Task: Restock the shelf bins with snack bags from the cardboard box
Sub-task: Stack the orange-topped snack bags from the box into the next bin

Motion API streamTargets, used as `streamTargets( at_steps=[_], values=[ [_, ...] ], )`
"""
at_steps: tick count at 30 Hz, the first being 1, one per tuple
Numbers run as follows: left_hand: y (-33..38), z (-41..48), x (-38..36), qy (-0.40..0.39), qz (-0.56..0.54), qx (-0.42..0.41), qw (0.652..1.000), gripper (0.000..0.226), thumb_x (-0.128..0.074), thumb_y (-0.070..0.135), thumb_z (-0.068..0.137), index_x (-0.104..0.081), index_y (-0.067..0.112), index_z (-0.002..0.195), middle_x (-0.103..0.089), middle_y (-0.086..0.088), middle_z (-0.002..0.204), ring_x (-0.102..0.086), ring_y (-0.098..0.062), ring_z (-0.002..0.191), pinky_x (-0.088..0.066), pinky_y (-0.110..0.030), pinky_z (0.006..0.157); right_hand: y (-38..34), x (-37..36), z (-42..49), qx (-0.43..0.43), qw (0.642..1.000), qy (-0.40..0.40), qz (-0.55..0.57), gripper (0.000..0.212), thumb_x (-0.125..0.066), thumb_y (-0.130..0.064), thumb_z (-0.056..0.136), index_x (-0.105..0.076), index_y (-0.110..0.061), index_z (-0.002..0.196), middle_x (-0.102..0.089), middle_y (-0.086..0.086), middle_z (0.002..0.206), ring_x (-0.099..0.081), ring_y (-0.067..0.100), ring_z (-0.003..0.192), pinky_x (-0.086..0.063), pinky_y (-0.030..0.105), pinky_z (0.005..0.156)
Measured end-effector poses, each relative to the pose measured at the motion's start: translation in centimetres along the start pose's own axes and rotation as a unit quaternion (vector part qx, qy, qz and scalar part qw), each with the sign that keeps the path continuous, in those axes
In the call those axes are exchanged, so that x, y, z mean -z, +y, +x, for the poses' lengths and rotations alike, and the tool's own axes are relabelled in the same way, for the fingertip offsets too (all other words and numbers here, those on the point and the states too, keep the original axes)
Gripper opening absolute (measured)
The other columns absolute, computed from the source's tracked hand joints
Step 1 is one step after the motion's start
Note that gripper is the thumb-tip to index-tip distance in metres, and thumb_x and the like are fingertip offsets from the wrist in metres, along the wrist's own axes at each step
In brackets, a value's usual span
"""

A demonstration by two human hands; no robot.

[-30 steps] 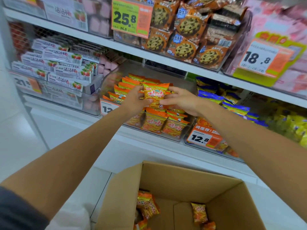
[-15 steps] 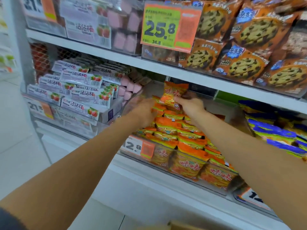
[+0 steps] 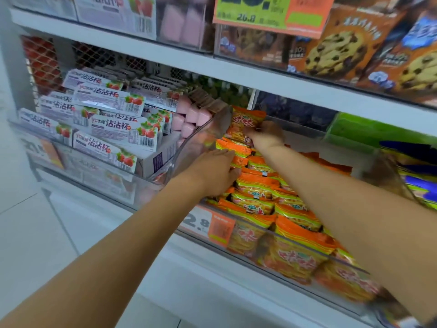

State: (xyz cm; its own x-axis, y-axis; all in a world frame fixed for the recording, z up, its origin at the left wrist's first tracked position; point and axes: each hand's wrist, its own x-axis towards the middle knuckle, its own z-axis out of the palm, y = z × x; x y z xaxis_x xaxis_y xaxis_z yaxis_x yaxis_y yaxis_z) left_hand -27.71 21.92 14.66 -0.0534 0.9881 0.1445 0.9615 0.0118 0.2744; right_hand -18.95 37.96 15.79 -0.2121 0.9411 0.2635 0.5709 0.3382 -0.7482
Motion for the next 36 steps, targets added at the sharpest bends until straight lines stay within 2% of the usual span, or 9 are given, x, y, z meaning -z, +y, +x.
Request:
streamTargets(
  at_steps=[5, 10, 13, 15, 19, 21, 26, 30, 36],
  values=[
    [0.3, -0.2, 0.2, -0.01, 0.003, -0.001, 1.0, 0.058, -0.036, 0.037, 0.105, -0.024, 0.005, 0.152, -0.025, -0.013, 0.159, -0.022, -0.024, 0.147, -0.021, -0.033, 0.118, 0.4, 0.4, -0.1, -0.027, 0.999, -0.014, 0.038, 0.04, -0.072, -0.039, 0.082, -0.071, -0.005, 0.102, -0.074, 0.01, 0.096, -0.07, 0.025, 0.084, -0.057, 0.039, 0.083],
    [0.8, -0.7, 1.0, -0.011, -0.04, 0.017, 0.999, 0.056, -0.043, 0.035, 0.103, -0.03, 0.007, 0.15, -0.035, -0.013, 0.154, -0.035, -0.026, 0.139, -0.031, -0.03, 0.107, 0.1, 2.3, -2.0, -0.081, 0.99, -0.039, 0.109, 0.073, -0.081, -0.039, 0.074, -0.053, -0.006, 0.133, -0.067, 0.009, 0.118, -0.07, 0.02, 0.094, -0.054, 0.036, 0.093],
    [1.3, -1.7, 1.8, 0.02, -0.105, 0.033, 0.994, 0.054, -0.054, 0.03, 0.099, -0.038, 0.012, 0.148, -0.045, -0.009, 0.148, -0.05, -0.026, 0.126, -0.041, -0.029, 0.094, -0.4, 4.5, -4.3, -0.07, 0.997, -0.021, 0.028, 0.053, -0.073, -0.036, 0.084, -0.059, -0.009, 0.128, -0.065, 0.003, 0.114, -0.065, 0.018, 0.103, -0.048, 0.022, 0.088],
    [2.1, -2.9, 2.7, 0.061, -0.129, 0.048, 0.989, 0.049, -0.059, 0.029, 0.096, -0.047, 0.017, 0.142, -0.051, -0.006, 0.143, -0.059, -0.025, 0.11, -0.045, -0.027, 0.082, -0.9, 6.3, -7.0, -0.04, 0.999, -0.015, -0.004, 0.035, -0.071, -0.03, 0.087, -0.065, -0.012, 0.116, -0.066, 0.001, 0.109, -0.063, 0.019, 0.105, -0.048, 0.026, 0.089],
    [5.4, -7.0, 3.9, 0.15, -0.197, 0.058, 0.967, 0.01, -0.067, 0.025, 0.09, -0.063, 0.021, 0.097, -0.066, -0.002, 0.098, -0.062, -0.021, 0.091, -0.052, -0.037, 0.078, -1.2, 10.3, -13.9, 0.066, 0.997, -0.008, -0.036, 0.011, -0.067, -0.012, 0.084, -0.07, -0.016, 0.094, -0.068, -0.001, 0.089, -0.065, 0.014, 0.085, -0.052, 0.026, 0.076],
    [8.0, -9.6, 3.9, 0.149, -0.217, 0.07, 0.962, 0.017, -0.069, 0.024, 0.086, -0.056, 0.028, 0.077, -0.061, 0.004, 0.078, -0.062, -0.02, 0.079, -0.049, -0.034, 0.069, -0.9, 12.7, -17.6, 0.105, 0.993, -0.004, -0.054, 0.009, -0.066, -0.01, 0.081, -0.069, -0.017, 0.086, -0.067, -0.001, 0.081, -0.062, 0.014, 0.077, -0.05, 0.027, 0.071],
    [14.1, -16.1, 1.3, 0.088, -0.241, 0.086, 0.963, 0.026, -0.069, 0.018, 0.082, -0.052, 0.029, 0.067, -0.055, 0.008, 0.067, -0.059, -0.021, 0.071, -0.046, -0.029, 0.064, 1.9, 17.7, -27.4, 0.13, 0.988, -0.035, -0.076, 0.012, -0.061, -0.006, 0.078, -0.071, -0.01, 0.083, -0.067, 0.004, 0.075, -0.062, 0.019, 0.073, -0.045, 0.029, 0.067],
    [17.7, -20.8, -4.0, -0.055, -0.232, 0.095, 0.966, 0.013, -0.069, 0.02, 0.087, -0.061, 0.017, 0.078, -0.059, 0.003, 0.072, -0.054, -0.009, 0.063, -0.04, -0.02, 0.056, 8.0, 18.9, -34.9, 0.042, 0.981, -0.148, -0.117, 0.009, -0.061, -0.008, 0.084, -0.067, -0.014, 0.088, -0.061, -0.001, 0.08, -0.062, 0.021, 0.08, -0.051, 0.032, 0.072],
    [19.9, -24.6, -15.1, -0.208, -0.204, 0.139, 0.947, 0.012, -0.068, 0.019, 0.09, -0.068, 0.013, 0.1, -0.065, -0.001, 0.103, -0.061, -0.018, 0.103, -0.044, -0.022, 0.08, 19.6, 18.2, -42.9, -0.088, 0.938, -0.296, -0.156, 0.019, -0.061, -0.012, 0.09, -0.069, -0.017, 0.106, -0.067, 0.001, 0.107, -0.062, 0.017, 0.1, -0.05, 0.03, 0.087]
  ],
)
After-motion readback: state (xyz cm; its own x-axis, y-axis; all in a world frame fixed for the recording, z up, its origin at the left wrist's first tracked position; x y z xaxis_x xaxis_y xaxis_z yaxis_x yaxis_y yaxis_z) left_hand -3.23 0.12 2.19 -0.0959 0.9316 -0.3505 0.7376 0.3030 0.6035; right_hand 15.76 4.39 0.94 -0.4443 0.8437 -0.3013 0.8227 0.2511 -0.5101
